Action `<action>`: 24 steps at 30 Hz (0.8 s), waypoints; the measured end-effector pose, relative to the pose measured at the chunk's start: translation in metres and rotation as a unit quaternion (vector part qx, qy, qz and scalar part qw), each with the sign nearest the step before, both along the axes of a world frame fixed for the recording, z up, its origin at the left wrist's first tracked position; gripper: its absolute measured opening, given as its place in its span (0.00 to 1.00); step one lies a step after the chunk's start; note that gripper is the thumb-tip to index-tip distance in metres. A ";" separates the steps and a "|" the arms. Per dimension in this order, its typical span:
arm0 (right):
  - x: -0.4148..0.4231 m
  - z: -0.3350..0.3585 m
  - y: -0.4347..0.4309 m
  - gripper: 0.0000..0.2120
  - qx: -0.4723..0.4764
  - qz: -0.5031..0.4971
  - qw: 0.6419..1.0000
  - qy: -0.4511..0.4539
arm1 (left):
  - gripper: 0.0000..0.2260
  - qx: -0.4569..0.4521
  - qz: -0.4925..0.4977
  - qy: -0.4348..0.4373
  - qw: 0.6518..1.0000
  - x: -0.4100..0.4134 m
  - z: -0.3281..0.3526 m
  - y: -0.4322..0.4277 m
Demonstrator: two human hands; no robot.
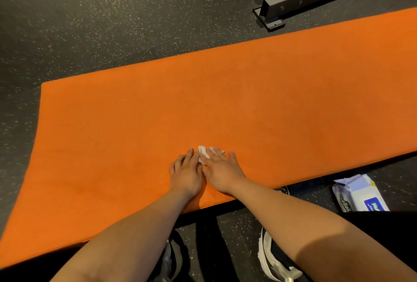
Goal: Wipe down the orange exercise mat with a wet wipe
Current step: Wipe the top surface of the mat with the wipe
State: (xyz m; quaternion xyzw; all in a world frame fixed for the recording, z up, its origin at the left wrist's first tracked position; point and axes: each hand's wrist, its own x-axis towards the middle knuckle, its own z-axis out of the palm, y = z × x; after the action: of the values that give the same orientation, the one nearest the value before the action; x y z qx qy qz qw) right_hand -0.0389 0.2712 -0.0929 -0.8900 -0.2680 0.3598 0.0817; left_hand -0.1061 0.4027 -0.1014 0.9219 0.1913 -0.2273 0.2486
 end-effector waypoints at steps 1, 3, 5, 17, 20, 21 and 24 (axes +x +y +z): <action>0.005 0.000 -0.006 0.28 -0.021 -0.031 0.999 -0.005 | 0.24 0.006 -0.008 0.006 1.000 0.000 0.001 0.000; 0.013 0.002 -0.014 0.28 -0.061 -0.122 0.991 -0.013 | 0.24 0.013 -0.012 0.011 1.000 0.001 0.002 0.001; 0.014 0.004 -0.010 0.27 -0.075 -0.162 0.984 -0.010 | 0.24 0.017 -0.009 0.010 1.000 0.000 0.002 0.000; 0.029 -0.008 0.012 0.27 -0.049 -0.158 0.986 -0.032 | 0.22 0.041 0.010 0.020 0.999 0.026 -0.001 0.007; 0.021 -0.012 0.026 0.26 0.005 -0.090 0.996 -0.016 | 0.22 0.037 0.023 0.024 0.999 0.038 -0.005 0.007; 0.021 -0.015 0.028 0.26 0.022 -0.058 0.998 -0.027 | 0.22 0.038 0.026 0.016 0.999 0.041 -0.007 0.008; 0.043 -0.024 0.025 0.26 0.015 -0.053 0.996 -0.064 | 0.22 0.053 0.032 0.000 0.998 0.054 -0.011 0.013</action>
State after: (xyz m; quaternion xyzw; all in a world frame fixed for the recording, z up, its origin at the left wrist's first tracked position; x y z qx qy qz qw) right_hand 0.0045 0.2961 -0.1167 -0.9228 -0.2303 0.2930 0.0971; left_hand -0.0518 0.4155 -0.1125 0.9272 0.2324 -0.2088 0.2067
